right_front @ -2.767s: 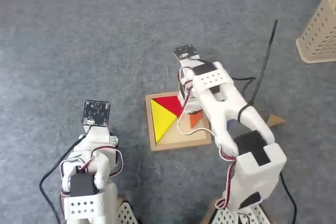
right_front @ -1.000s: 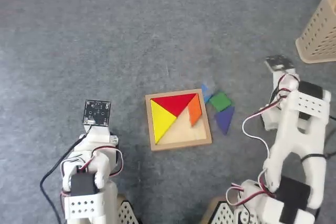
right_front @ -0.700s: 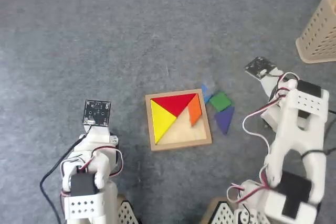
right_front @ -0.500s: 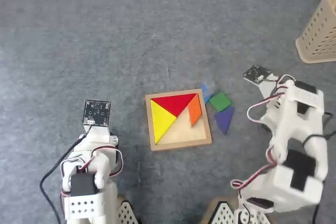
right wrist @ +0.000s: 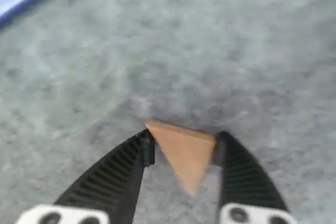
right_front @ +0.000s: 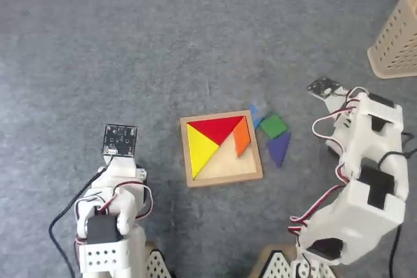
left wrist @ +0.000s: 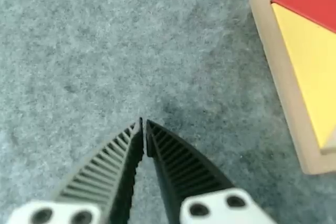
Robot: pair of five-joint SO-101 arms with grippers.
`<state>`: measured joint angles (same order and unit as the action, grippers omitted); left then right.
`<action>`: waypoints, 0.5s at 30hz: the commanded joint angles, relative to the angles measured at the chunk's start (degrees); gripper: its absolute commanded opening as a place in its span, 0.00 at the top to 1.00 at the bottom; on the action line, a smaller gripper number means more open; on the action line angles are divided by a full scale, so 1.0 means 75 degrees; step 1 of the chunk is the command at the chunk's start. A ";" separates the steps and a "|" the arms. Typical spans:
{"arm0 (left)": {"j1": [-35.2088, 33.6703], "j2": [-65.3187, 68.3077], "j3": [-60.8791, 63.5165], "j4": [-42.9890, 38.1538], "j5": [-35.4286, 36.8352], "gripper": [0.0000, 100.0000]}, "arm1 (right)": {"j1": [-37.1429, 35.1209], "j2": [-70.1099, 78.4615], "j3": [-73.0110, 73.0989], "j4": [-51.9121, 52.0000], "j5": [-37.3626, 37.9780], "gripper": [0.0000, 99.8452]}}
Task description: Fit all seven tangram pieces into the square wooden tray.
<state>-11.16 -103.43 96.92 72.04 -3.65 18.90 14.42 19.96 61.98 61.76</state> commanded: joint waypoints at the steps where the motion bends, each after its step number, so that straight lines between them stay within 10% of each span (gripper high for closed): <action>1: 0.0000 -0.0141 -0.0053 0.0047 -0.0035 0.99 | 0.0064 -0.0029 -0.0199 0.0018 -0.0527 1.00; 15: 0.0000 -0.0141 -0.0053 0.0047 -0.0035 0.99 | -0.1108 -0.2831 -0.0328 0.1623 -0.3317 0.98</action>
<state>-11.16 -103.43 96.92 72.04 -3.65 15.47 1.93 19.34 70.59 42.24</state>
